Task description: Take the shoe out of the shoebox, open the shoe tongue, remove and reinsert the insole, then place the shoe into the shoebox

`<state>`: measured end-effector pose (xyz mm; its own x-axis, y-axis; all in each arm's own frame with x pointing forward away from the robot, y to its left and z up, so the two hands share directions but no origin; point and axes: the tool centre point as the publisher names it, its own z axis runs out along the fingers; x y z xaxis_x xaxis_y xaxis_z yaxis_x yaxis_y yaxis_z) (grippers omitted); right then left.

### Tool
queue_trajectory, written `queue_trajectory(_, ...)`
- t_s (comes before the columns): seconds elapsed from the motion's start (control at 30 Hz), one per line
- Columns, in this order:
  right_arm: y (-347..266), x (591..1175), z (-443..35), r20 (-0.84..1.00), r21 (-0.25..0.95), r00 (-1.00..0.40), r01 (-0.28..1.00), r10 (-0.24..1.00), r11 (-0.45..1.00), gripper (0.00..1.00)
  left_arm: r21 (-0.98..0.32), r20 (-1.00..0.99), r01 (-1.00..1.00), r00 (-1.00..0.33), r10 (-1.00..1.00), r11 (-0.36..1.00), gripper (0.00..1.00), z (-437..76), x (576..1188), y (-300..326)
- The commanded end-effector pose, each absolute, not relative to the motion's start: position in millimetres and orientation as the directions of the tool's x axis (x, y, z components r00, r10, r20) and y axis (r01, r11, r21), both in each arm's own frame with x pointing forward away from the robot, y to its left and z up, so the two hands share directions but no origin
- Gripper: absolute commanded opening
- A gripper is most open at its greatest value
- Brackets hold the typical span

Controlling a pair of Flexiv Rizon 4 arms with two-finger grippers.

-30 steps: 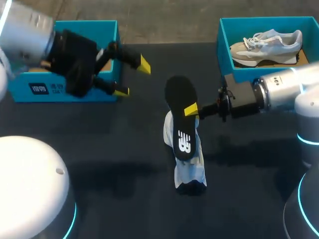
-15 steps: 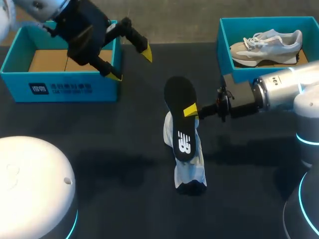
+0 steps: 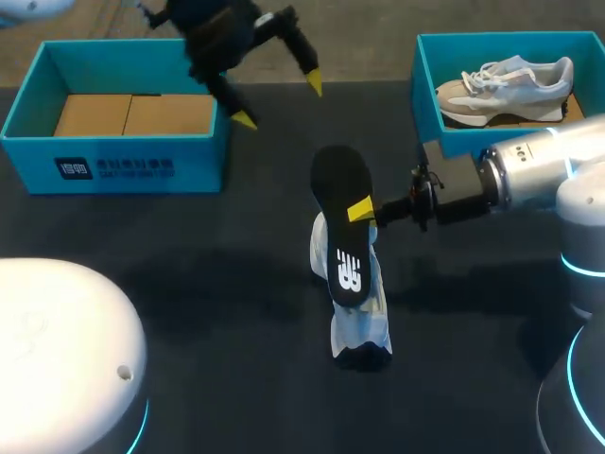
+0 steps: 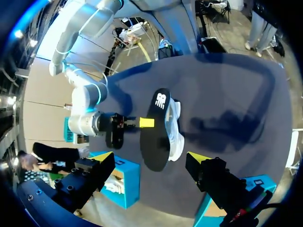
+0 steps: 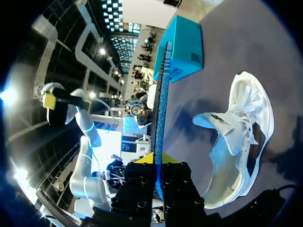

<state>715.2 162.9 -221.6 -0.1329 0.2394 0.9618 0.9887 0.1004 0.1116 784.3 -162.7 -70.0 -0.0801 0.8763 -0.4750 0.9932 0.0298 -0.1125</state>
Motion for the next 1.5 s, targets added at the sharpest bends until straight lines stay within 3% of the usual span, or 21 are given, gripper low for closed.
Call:
queue_trajectory(0.03, 163.0, 714.6, -221.3, 0.961, 0.111, -0.133, 0.989, 0.242, 0.100, 0.00, -0.118, -0.091, 0.992, -0.046, 0.995, 0.035, 1.00, -74.0, 799.2, -183.0)
queue_trajectory(0.43, 163.0, 714.6, -221.3, 0.961, 0.111, -0.133, 0.989, 0.242, 0.100, 0.00, -0.108, 0.020, 0.994, -0.017, 1.000, 0.019, 1.00, -94.1, 807.1, -204.8)
queue_trajectory(1.23, 163.0, 714.6, -221.3, 0.961, 0.111, -0.133, 0.989, 0.242, 0.100, 0.00, -0.078, -0.001, 0.997, 0.020, 1.000, -0.020, 1.00, -103.5, 804.5, -227.5)
queue_trajectory(1.37, 163.0, 714.6, -221.3, 0.961, 0.111, -0.133, 0.989, 0.242, 0.100, 0.00, -0.072, -0.119, 0.997, 0.020, 0.993, -0.029, 1.00, -102.1, 801.4, -224.3)
queue_trajectory(1.5, 163.0, 714.6, -221.3, 0.961, 0.111, -0.133, 0.989, 0.242, 0.100, 0.00, -0.066, -0.362, 0.997, 0.011, 0.932, -0.037, 1.00, -100.4, 792.3, -210.8)
